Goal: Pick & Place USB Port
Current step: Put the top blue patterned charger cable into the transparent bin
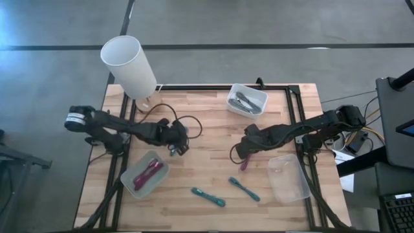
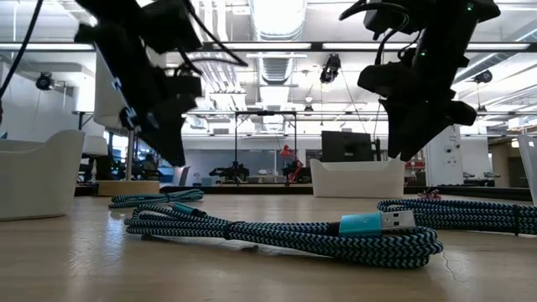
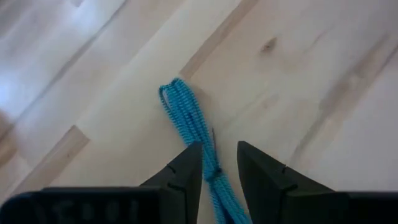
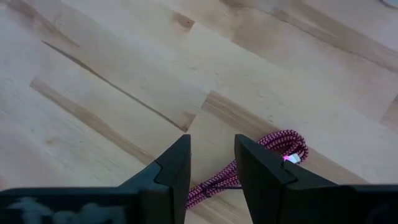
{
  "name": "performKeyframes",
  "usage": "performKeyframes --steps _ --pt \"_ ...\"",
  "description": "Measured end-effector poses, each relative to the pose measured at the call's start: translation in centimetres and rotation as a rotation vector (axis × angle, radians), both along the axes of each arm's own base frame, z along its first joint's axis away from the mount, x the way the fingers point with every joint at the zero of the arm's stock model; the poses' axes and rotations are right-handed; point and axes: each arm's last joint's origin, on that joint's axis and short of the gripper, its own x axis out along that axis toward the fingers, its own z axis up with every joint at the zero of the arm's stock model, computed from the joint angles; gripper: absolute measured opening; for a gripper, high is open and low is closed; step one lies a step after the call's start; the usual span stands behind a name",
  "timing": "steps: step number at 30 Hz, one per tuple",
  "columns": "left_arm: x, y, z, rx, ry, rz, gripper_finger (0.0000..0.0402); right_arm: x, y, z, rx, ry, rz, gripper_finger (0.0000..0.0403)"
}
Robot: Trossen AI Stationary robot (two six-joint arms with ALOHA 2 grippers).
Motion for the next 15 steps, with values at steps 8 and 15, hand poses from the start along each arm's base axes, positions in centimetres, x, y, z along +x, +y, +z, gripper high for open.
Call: performKeyframes --steps 8,15 --pt "-1.7 1.5 -3.0 -0.078 0.027 0.049 0.0108 0.0 -0.1 0.0 -0.038 0.005 0.031 0.0118" --pt "-1.6 1.5 -3.6 -0.089 -0.047 0.048 0.0108 0.0 -0.1 0.0 -0.040 0.006 0.034 0.0118"
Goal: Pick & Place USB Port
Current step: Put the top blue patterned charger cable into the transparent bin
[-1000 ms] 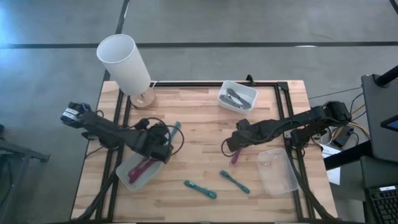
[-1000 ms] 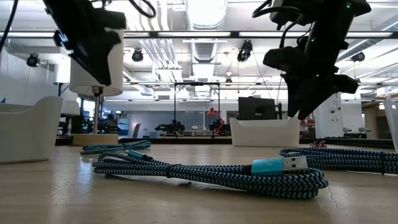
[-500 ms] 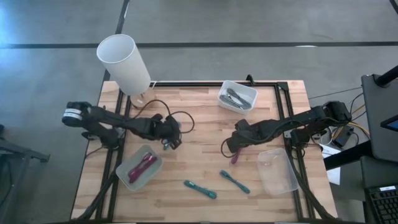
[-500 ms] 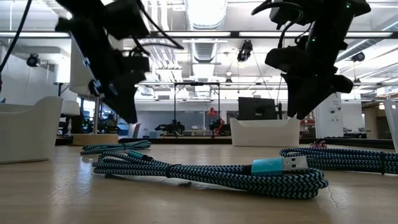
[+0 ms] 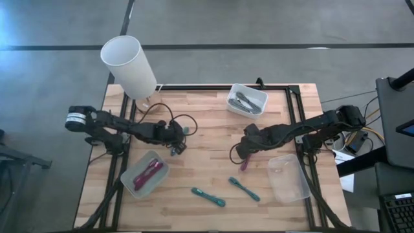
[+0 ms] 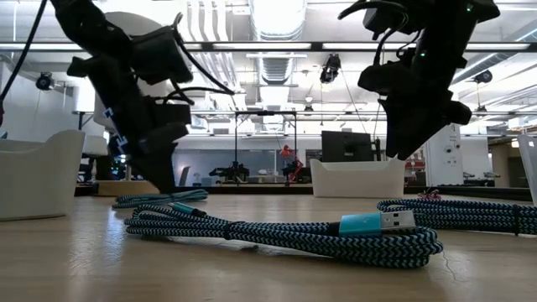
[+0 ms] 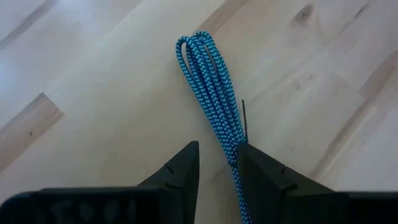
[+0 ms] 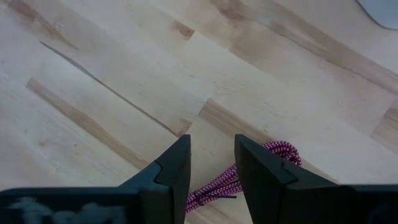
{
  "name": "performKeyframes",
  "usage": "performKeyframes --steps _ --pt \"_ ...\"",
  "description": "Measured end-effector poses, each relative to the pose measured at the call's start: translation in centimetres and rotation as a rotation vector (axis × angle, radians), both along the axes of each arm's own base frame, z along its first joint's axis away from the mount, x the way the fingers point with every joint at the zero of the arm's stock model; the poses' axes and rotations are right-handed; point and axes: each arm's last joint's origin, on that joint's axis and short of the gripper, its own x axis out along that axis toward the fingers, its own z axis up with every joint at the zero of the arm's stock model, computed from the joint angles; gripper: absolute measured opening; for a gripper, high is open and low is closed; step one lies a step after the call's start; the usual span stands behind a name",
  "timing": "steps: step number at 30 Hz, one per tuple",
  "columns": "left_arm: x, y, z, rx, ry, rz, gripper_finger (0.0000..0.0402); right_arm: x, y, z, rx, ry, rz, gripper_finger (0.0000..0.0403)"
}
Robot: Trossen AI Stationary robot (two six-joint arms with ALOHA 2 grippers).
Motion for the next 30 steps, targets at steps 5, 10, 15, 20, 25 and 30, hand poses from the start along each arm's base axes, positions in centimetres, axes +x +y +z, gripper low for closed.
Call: performKeyframes --steps 5,10,15,20,25,30 --pt "0.4 0.0 0.5 0.004 -0.028 -0.004 0.0108 0.0 0.0 0.0 0.000 0.000 0.001 0.0118" --pt "1.0 0.1 0.7 0.018 -0.089 -0.022 0.0108 0.0 0.0 0.0 0.000 -0.002 0.001 0.0118" --pt "0.8 0.2 0.2 0.054 -0.045 -0.011 0.0108 0.1 0.0 0.0 -0.012 0.001 0.027 0.0118" --pt "0.9 0.3 -0.6 0.062 -0.013 -0.002 0.0108 0.2 0.0 0.1 -0.032 -0.016 0.029 0.0118" --pt "1.3 0.5 -1.6 0.062 0.017 0.006 0.0108 0.8 0.1 0.3 -0.053 -0.063 0.090 0.0118" --pt "1.6 0.5 -2.1 0.069 0.019 0.008 0.0094 1.7 0.1 0.8 -0.128 -0.135 0.189 0.0118"
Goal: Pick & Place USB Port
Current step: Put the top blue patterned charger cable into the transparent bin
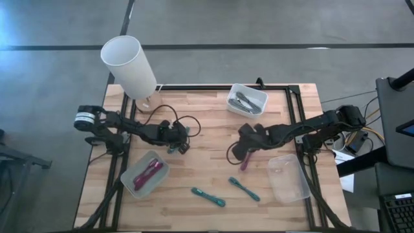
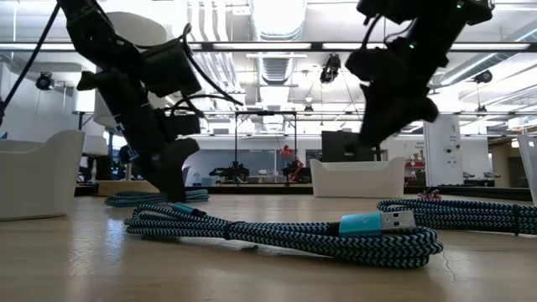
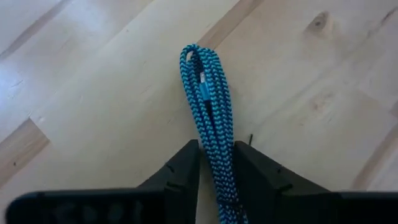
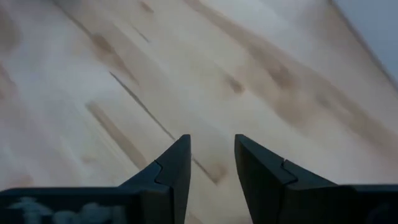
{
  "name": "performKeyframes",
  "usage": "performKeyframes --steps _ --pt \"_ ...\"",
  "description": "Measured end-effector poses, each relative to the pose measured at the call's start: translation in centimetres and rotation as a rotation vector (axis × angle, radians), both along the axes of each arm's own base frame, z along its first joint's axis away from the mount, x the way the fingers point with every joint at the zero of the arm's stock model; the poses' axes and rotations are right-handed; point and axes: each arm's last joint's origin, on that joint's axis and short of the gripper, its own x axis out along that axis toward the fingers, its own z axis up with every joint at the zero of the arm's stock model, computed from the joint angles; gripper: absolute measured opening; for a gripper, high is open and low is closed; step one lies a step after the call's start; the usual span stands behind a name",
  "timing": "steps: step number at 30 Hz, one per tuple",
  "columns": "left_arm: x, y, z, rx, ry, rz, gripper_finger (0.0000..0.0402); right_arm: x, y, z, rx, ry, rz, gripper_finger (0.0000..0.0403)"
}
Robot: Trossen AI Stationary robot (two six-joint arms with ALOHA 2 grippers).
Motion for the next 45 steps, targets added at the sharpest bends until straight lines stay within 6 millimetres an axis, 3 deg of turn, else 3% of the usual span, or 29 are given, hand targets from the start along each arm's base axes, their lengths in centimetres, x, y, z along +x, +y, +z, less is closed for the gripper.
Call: performKeyframes --steps 6,12,20,24,29,34,38,45 --pt "-0.1 0.1 0.6 0.048 -0.004 -0.040 0.0015 1.4 0.0 1.0 -0.205 -0.085 0.201 0.0118" --pt "0.1 0.1 2.2 0.085 -0.083 -0.079 0.0021 2.8 1.3 2.8 -0.395 -0.252 0.423 0.0118" --pt "-0.1 0.0 7.9 0.155 -0.358 -0.189 0.0013 1.6 1.4 6.3 -0.539 -0.357 0.519 0.0118" --pt "-0.7 -0.3 11.1 0.207 -0.535 -0.314 0.0015 0.7 1.1 6.8 -0.535 -0.422 0.523 0.0118" --pt "-1.0 -1.0 13.5 0.267 -0.707 -0.442 0.0015 0.6 1.1 4.5 -0.522 -0.619 0.604 0.0118" --pt "-0.2 -1.6 14.7 0.299 -0.866 -0.575 0.0015 1.2 1.3 1.7 -0.538 -0.800 0.593 0.0118" --pt "0.7 -1.7 14.6 0.340 -0.929 -0.594 0.0016 2.2 1.3 0.7 -0.541 -0.884 0.553 0.0118" --pt "2.6 -1.8 13.1 0.345 -0.970 -0.626 0.0016 5.3 0.9 0.4 -0.593 -0.829 0.555 0.0118"
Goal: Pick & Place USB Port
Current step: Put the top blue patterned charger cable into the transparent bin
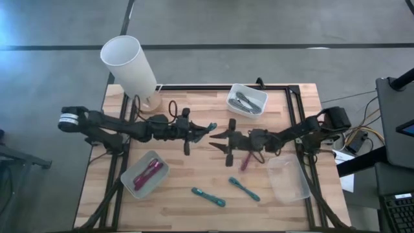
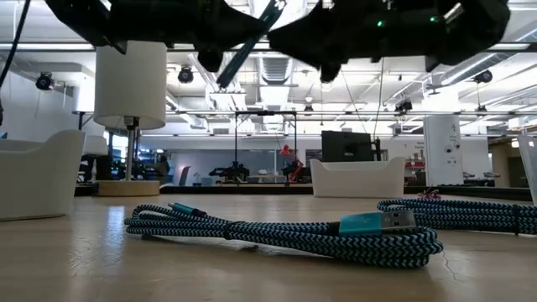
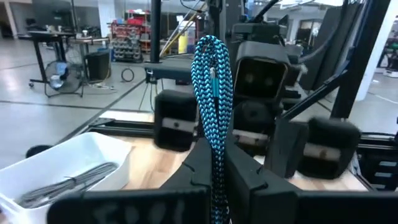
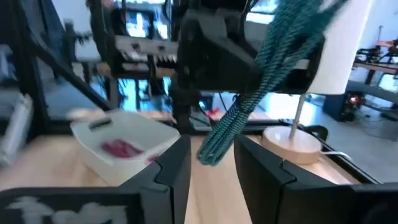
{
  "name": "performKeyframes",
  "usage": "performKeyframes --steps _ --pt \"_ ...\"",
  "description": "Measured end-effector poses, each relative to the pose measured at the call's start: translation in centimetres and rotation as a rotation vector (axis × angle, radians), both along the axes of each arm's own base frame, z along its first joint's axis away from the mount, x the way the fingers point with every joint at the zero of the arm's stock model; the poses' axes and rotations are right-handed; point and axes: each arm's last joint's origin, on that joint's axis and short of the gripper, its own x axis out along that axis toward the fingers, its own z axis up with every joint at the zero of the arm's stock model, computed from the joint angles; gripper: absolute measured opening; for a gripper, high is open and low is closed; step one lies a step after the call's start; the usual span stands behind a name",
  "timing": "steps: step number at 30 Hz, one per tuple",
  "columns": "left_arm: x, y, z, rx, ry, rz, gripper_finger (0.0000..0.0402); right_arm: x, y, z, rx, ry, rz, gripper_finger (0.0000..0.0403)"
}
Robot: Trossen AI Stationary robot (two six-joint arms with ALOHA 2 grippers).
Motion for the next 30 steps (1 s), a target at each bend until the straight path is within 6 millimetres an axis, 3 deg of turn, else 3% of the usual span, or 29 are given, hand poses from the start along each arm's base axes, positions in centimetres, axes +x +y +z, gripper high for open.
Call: performKeyframes --steps 8,30 --pt "-0.2 -0.2 0.5 -0.002 -0.047 -0.041 0.0016 1.3 0.0 0.4 -0.036 0.085 -0.028 0.0118" --pt "0.1 -1.0 0.8 0.042 -0.103 -0.133 0.0016 2.2 -0.5 2.8 0.047 -0.008 0.033 0.0118"
